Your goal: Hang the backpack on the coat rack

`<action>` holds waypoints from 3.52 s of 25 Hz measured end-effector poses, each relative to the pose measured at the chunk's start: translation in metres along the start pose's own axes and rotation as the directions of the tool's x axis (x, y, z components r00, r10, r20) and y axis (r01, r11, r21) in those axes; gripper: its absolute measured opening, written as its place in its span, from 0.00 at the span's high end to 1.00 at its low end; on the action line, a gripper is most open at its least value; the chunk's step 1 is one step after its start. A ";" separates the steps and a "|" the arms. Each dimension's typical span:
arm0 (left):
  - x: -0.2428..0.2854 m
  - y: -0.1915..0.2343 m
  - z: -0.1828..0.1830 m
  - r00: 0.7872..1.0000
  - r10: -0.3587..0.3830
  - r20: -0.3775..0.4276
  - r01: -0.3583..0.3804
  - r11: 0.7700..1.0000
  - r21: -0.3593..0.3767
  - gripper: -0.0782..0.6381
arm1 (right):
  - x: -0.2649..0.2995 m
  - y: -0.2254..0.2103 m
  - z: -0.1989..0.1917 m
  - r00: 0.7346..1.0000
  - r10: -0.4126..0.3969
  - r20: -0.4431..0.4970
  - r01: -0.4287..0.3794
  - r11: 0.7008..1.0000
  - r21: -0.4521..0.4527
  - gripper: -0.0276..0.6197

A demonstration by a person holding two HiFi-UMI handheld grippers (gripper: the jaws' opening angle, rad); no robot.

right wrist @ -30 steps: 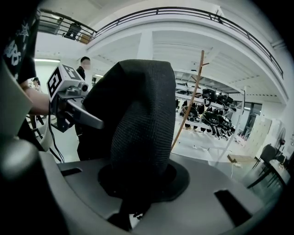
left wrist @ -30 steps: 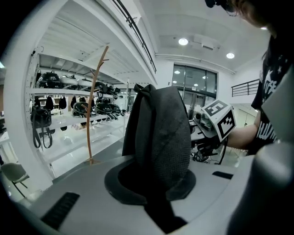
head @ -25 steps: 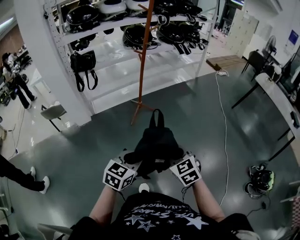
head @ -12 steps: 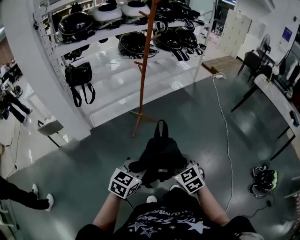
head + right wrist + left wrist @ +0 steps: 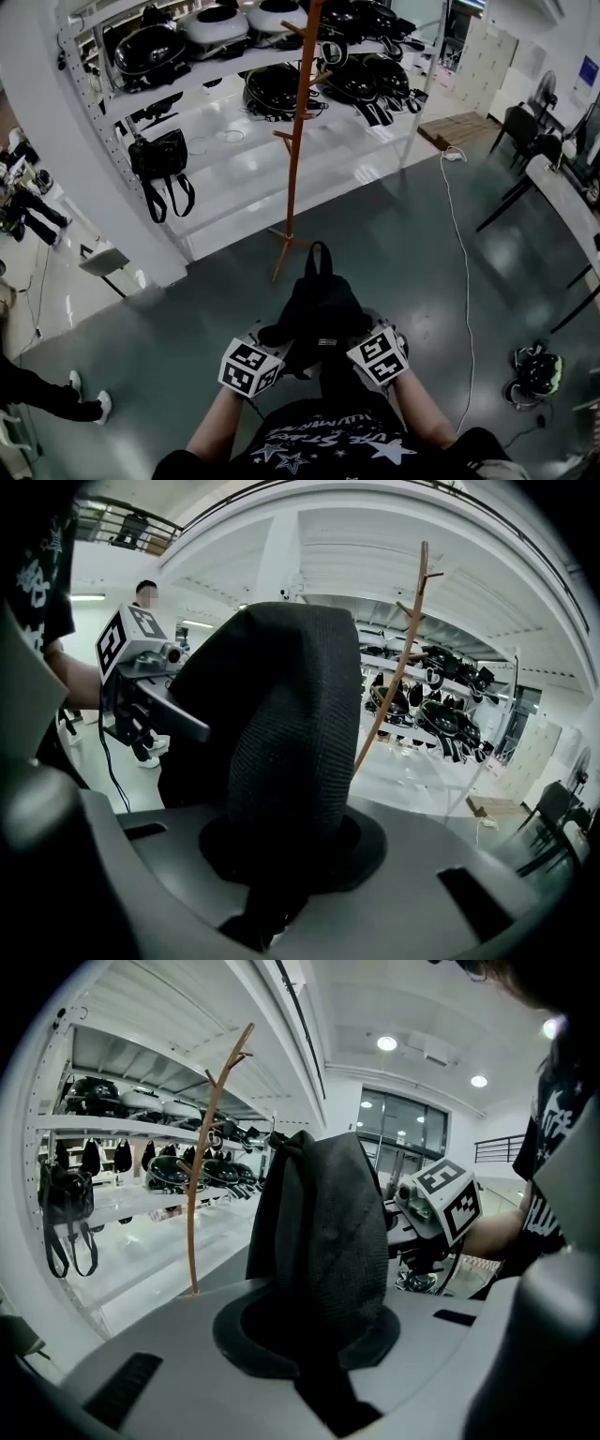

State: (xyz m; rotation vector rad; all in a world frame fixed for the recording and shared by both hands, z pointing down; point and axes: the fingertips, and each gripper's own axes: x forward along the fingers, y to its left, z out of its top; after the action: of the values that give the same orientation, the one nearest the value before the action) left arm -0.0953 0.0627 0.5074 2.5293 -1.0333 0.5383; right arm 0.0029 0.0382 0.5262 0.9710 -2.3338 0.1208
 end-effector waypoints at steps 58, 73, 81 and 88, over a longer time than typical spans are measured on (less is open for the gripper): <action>0.270 0.285 0.245 0.968 0.247 0.039 -0.248 0.968 0.041 0.80 | 0.266 -0.370 0.172 0.987 0.095 0.130 -0.078 0.988 -0.131 0.86; 0.289 0.309 0.237 0.975 0.220 -0.015 -0.219 0.975 0.037 0.80 | 0.296 -0.378 0.161 0.990 0.097 0.099 -0.089 0.993 -0.083 0.86; 0.294 0.329 0.233 0.973 0.216 -0.076 -0.213 0.976 0.049 0.80 | 0.319 -0.380 0.159 0.990 0.118 0.075 -0.114 0.992 -0.044 0.85; 0.297 0.354 0.236 0.976 0.198 -0.091 -0.193 0.979 0.058 0.80 | 0.343 -0.385 0.166 0.990 0.129 0.058 -0.128 0.991 -0.031 0.85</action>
State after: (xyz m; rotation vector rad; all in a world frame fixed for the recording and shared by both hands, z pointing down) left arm -0.1046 -0.4558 0.5057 2.4300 -1.2545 0.7417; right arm -0.0109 -0.5034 0.5297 0.8206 -2.4460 0.1122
